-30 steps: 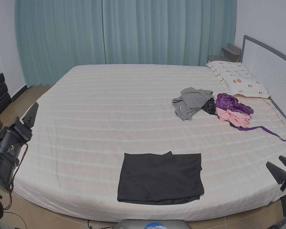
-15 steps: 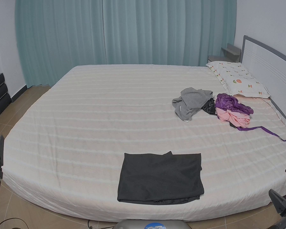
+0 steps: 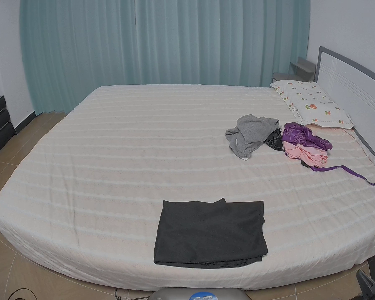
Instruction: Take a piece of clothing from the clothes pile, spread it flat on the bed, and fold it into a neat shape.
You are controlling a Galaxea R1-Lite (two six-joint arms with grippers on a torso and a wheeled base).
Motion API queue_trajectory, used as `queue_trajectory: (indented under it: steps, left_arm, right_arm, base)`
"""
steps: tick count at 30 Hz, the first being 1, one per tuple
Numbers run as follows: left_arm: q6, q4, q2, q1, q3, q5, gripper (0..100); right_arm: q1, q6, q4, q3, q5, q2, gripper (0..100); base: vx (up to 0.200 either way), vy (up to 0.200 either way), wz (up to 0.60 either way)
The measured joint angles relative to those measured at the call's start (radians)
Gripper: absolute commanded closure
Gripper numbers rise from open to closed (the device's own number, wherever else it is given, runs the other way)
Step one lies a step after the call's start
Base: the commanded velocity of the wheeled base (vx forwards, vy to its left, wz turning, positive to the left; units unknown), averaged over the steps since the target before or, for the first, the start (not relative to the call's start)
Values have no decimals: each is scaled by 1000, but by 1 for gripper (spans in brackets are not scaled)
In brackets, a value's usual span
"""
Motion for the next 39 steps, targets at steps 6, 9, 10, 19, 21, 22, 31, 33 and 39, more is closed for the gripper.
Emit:
queue_trajectory:
  steps: [6, 9, 10, 19, 21, 22, 31, 33, 39]
  left_arm:
    - [28, 84, -128, 85, 1, -76, 0]
    - [42, 94, -165, 100, 3, -109, 0]
    - [46, 98, -176, 104, 5, -129, 0]
    - [69, 138, -229, 100, 40, -270, 0]
    - [72, 154, -236, 98, 43, -318, 0]
    - [72, 174, -239, 97, 44, -349, 0]
    - [31, 403, -248, 92, 46, -430, 0]
    - [26, 443, -249, 91, 46, -436, 0]
    - [-9, 477, -249, 91, 46, -484, 0]
  right_arm:
    - [-4, -13, 6, -8, -96, -61, 0]
    - [-6, -33, -10, -5, -188, -73, 0]
    - [-7, -39, -28, 3, -226, -76, 0]
    - [-8, -58, -383, 163, -307, -86, 0]
    - [-8, -59, -422, 194, -314, -86, 0]
    - [-8, -59, -432, 205, -316, -87, 0]
    - [-8, -7, -299, 230, -340, -87, 0]
    - [-8, 6, -298, 230, -345, -87, 0]
    - [-9, 30, -261, 231, -390, -86, 0]
  base:
    - [0, 0, 0]
    - [0, 0, 0]
    - [0, 0, 0]
    - [0, 0, 0]
    - [0, 0, 0]
    - [0, 0, 0]
    - [0, 0, 0]
    - [0, 0, 0]
    - [0, 0, 0]
